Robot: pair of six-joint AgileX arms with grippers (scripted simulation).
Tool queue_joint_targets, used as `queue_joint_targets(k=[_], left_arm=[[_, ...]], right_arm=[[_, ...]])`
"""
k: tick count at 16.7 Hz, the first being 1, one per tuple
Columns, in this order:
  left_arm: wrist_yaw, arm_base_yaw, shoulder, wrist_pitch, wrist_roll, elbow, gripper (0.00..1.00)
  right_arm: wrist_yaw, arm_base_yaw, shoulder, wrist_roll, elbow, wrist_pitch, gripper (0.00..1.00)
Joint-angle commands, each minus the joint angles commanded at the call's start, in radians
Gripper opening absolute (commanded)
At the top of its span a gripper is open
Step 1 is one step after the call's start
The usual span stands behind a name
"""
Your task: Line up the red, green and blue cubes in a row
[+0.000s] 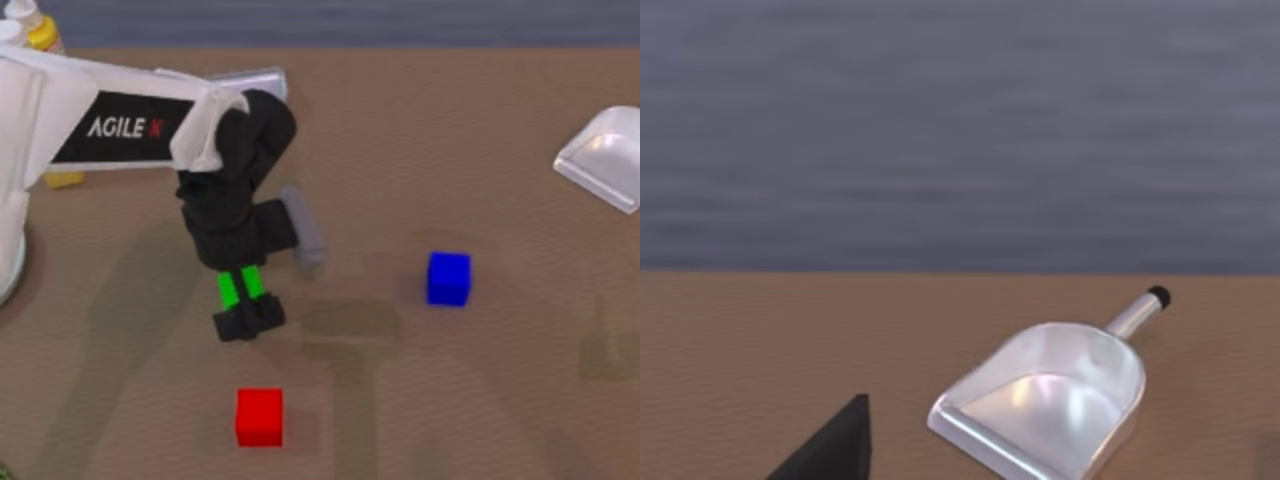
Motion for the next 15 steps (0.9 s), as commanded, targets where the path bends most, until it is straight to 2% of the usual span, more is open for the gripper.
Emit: queue_joint_targets(k=[11,15], left_arm=[[0.0,0.0,0.0,0.0,0.0,0.0,0.02],[0.0,0.0,0.0,0.0,0.0,0.0,0.0]], right_arm=[[0.0,0.0,0.0,0.0,0.0,0.0,1.0],[0.0,0.0,0.0,0.0,0.0,0.0,1.0]])
